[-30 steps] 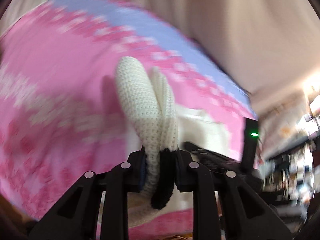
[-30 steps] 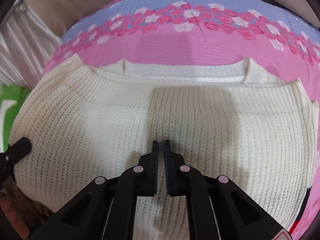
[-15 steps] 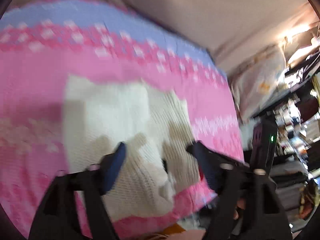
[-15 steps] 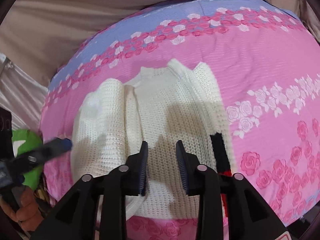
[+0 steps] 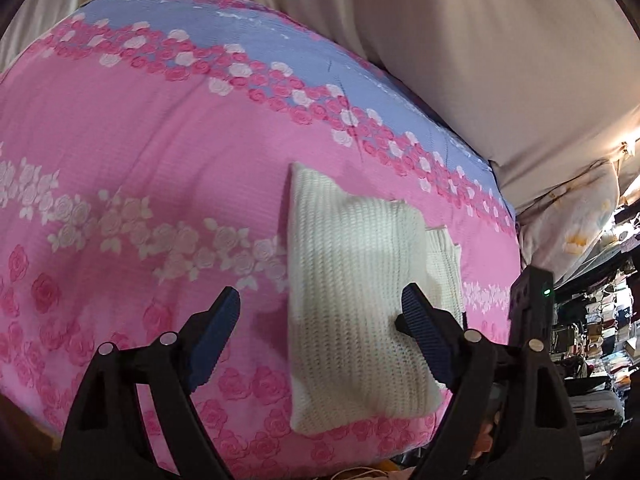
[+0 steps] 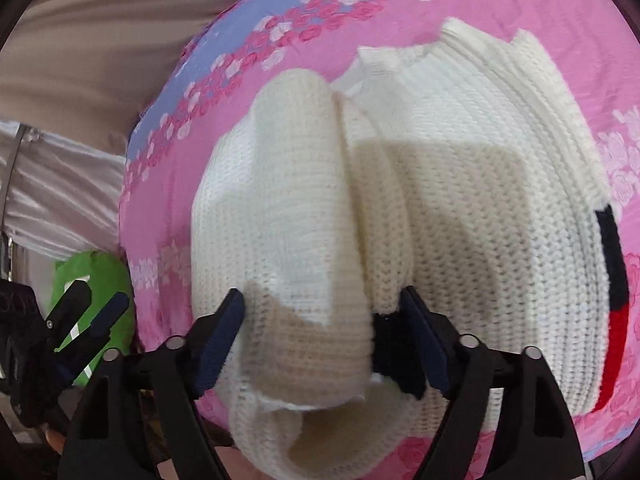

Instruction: Fold small clothes

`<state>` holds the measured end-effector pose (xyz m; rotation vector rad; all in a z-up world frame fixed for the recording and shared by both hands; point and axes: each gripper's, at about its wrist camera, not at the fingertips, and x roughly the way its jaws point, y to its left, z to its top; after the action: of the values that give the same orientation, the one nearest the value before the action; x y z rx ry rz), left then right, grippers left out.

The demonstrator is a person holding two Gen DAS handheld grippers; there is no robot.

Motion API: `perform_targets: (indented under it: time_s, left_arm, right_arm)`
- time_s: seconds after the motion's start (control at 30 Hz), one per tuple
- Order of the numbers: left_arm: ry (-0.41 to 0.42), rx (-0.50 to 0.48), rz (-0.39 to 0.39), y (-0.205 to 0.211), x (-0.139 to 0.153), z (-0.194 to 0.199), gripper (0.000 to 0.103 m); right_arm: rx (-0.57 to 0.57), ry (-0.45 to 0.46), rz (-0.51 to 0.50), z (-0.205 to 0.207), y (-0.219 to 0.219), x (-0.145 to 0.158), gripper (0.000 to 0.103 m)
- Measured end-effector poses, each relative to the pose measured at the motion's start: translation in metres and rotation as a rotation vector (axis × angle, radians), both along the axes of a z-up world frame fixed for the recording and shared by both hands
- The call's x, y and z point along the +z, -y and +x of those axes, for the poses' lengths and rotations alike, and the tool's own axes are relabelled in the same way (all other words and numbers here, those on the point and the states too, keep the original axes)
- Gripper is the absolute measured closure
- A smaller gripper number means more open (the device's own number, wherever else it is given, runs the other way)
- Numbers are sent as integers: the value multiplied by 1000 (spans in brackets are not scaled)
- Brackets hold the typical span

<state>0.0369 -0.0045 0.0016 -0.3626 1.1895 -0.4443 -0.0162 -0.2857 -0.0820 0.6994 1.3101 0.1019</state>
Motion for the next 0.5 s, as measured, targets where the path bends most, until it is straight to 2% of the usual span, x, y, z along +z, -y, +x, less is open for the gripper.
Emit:
perform_targets:
  time_s: [0.03,0.07,0.1,0.13,0.23,0.3,0.37,0.43,0.5]
  left_arm:
    - [1,1,0,-3,1,-1,22]
    - [1,5,-2,-4,1,-1,22]
    - [3,7,-3,-4,1,-1,22]
    - [6,8,-3,-4,3,-1,22]
    - [24,1,-4,-2,9,-2,22]
    - [35,-17,3,3,11,-3,22]
    - [28,-32,12,10,8,-3,22]
    - [8,-46,24,19,3,-3,22]
    - [3,-62,37,29,1,-3,22]
  right_arm:
    - [27,6,-8,2,-6,3,55]
    - [54,12,-24,4,-13,8,64]
    - [67,24,-32,6,-17,14,80]
    - [74,45,-35,8,-18,21,83]
    - [75,191,-64,7,-12,68,85]
    - [48,274,-67,-1,7,103,85]
    - [4,310,-127,-14,33,122,85]
    - [-33,256,-211,-24,58,108,85]
    - [-78,134,-252,-31,81,67,85]
